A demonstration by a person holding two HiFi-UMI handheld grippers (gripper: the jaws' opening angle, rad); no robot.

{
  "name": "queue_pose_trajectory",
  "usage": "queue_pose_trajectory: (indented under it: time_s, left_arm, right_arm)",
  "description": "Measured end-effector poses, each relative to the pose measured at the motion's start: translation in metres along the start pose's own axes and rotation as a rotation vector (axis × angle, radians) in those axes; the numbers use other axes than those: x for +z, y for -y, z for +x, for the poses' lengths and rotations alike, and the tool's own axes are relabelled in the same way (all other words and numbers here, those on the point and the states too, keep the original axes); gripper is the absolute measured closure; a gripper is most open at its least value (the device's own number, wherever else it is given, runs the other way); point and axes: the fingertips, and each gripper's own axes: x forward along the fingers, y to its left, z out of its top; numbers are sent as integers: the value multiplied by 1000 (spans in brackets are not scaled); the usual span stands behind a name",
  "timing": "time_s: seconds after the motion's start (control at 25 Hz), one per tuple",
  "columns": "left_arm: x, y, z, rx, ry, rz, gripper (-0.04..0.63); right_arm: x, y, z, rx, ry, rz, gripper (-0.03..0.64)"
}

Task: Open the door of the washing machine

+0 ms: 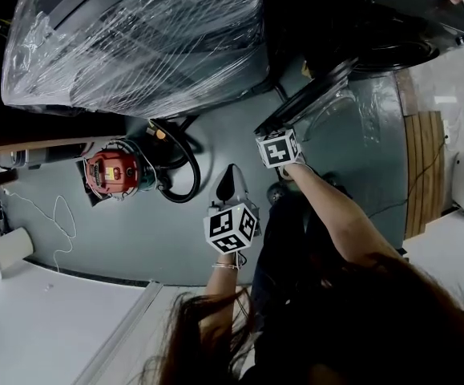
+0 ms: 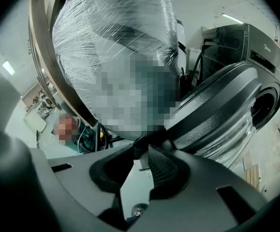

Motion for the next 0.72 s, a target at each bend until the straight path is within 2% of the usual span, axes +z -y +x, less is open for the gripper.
queue_pose_trajectory:
  time_s: [0.72]
  left_arm:
    - [8,-25,1,8,2,-9,584]
  right_arm:
    - [23,-6,12,-21,14,18,532]
